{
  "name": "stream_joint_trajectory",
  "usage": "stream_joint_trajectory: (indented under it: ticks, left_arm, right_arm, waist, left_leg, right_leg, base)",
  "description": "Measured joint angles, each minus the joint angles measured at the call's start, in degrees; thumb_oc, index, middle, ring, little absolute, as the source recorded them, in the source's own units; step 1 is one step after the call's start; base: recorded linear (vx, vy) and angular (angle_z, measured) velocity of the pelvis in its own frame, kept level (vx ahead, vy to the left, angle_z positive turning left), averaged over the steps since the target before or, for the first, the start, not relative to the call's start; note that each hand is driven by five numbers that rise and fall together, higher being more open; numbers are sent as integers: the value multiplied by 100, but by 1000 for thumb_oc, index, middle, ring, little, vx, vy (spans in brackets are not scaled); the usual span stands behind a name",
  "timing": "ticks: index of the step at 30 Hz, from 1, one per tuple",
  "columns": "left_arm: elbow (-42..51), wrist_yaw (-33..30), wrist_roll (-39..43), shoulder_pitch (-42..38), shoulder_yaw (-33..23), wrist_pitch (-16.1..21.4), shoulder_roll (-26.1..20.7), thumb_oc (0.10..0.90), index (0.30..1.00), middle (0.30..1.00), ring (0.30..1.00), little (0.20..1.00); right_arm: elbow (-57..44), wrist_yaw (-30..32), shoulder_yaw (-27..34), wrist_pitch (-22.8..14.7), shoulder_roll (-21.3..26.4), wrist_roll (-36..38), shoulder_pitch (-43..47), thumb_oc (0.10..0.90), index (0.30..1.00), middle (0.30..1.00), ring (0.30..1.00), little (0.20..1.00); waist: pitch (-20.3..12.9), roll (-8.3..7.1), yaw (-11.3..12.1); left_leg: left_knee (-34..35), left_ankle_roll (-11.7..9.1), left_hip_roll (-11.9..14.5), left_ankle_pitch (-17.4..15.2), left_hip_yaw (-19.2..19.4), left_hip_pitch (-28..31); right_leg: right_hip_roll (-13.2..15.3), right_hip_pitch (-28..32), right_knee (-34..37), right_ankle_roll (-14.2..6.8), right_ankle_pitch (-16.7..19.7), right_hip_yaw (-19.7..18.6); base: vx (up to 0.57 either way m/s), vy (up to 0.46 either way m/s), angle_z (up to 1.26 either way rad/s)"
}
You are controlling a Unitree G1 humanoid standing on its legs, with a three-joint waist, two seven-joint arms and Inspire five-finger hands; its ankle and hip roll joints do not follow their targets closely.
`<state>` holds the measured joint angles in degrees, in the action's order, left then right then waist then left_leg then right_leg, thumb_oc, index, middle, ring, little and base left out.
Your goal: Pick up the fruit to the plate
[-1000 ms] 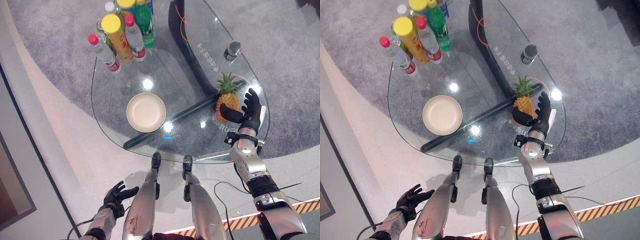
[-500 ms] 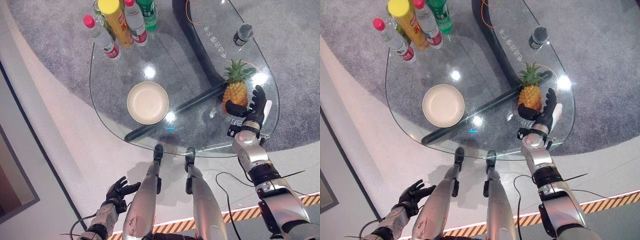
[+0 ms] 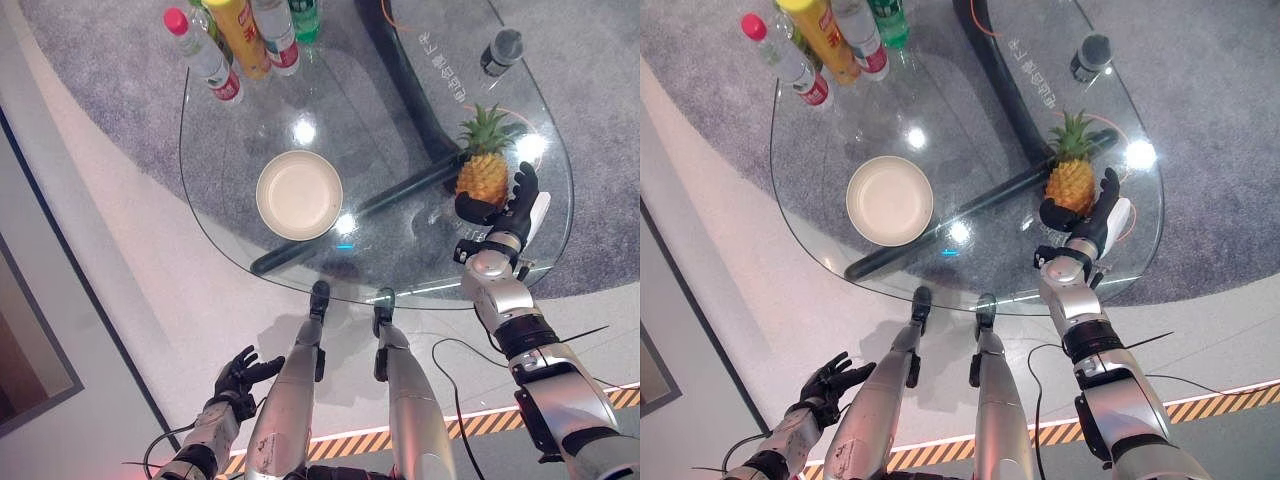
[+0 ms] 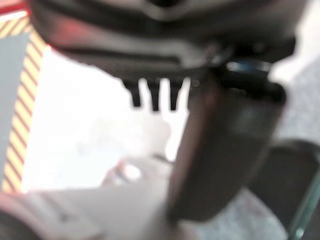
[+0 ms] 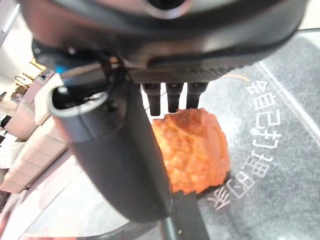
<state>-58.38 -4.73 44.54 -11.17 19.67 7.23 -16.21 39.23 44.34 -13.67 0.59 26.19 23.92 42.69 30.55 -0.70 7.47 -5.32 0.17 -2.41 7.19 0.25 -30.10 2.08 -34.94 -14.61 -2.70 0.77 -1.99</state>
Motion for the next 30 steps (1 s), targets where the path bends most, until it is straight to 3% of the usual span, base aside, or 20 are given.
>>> stream_joint_trajectory:
  ticks: [29,30]
  left_arm:
    - [267,-93,211,-1,202,61,-8,800,900,900,900,900]
    - [289,-93,211,-1,211,61,-8,800,900,900,900,900]
  right_arm:
    - [585,90,-29,13,74,1000,534,800,900,900,900,900]
    - [586,90,-29,13,88,1000,534,589,719,719,719,689]
  waist:
    - [8,71,115]
    - [10,77,127]
  left_leg:
    - [-138,-9,-15,21,-13,-317]
    - [-150,-10,-16,21,-13,-325]
  right_leg:
    - [5,-336,-160,9,-12,0]
    - [6,-341,-163,10,-13,0]
  base:
    - [0,0,0]
    - [0,0,0]
